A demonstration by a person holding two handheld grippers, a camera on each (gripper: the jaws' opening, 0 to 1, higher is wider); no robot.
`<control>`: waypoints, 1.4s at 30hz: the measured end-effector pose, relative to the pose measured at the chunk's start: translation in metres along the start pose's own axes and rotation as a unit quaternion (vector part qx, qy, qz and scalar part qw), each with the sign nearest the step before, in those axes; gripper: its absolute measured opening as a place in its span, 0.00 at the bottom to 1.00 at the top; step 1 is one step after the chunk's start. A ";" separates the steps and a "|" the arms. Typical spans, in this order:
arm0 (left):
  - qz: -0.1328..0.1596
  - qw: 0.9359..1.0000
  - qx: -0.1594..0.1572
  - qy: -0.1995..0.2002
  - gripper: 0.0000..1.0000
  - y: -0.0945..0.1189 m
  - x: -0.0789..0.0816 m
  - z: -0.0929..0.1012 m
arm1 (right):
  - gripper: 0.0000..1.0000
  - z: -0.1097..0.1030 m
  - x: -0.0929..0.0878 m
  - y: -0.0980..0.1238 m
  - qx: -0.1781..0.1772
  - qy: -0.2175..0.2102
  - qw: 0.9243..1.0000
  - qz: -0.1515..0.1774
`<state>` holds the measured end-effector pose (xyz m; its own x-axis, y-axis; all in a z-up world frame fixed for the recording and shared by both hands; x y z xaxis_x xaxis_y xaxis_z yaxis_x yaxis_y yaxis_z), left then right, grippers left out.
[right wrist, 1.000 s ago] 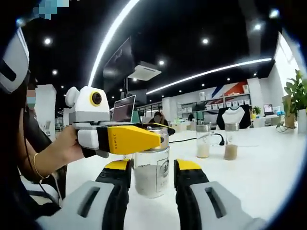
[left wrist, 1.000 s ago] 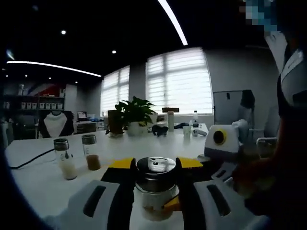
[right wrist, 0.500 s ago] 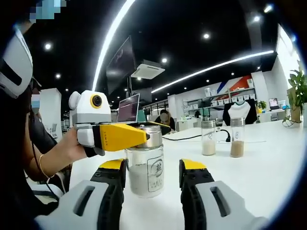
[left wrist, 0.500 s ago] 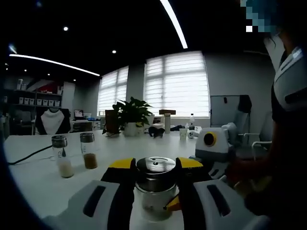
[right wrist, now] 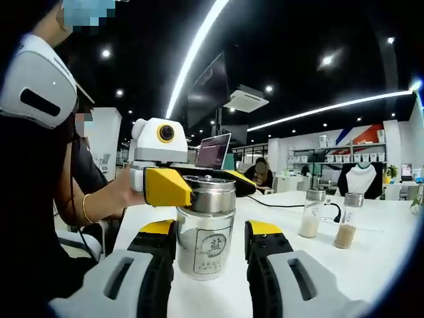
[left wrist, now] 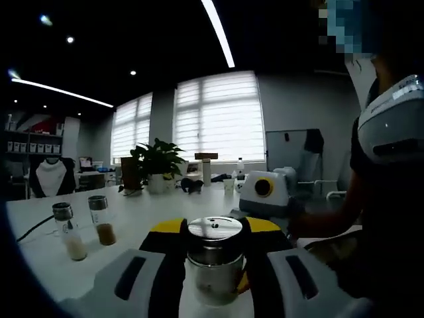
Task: Rotate the seasoning bottle until the label or dispensing opening points toward the visible target arrow and the bottle remains upright within the marked orientation range
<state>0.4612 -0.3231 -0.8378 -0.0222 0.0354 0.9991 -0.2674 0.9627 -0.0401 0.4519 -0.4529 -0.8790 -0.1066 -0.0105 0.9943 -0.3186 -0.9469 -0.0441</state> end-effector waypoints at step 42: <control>0.006 0.995 0.094 0.046 0.35 0.002 -0.006 -0.014 | 0.30 0.007 -0.009 -0.013 -0.132 -0.023 0.991 0.005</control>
<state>0.4748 -0.3180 -0.8433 0.0600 0.0788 0.9951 -0.4429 0.8955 -0.0442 0.4635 -0.4427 -0.8872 -0.0708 -0.0399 0.9967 -0.5530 -0.8300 -0.0725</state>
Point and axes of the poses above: the point that each gripper's makers call its tool centre point, and the gripper's own axes: y roughly backward along the fingers, z roughly to its right, x roughly out of its top, the point moved 9 cm from there along y, roughly backward along the fingers, and after that the axes turned 1 degree about y, right-handed, at the moved point
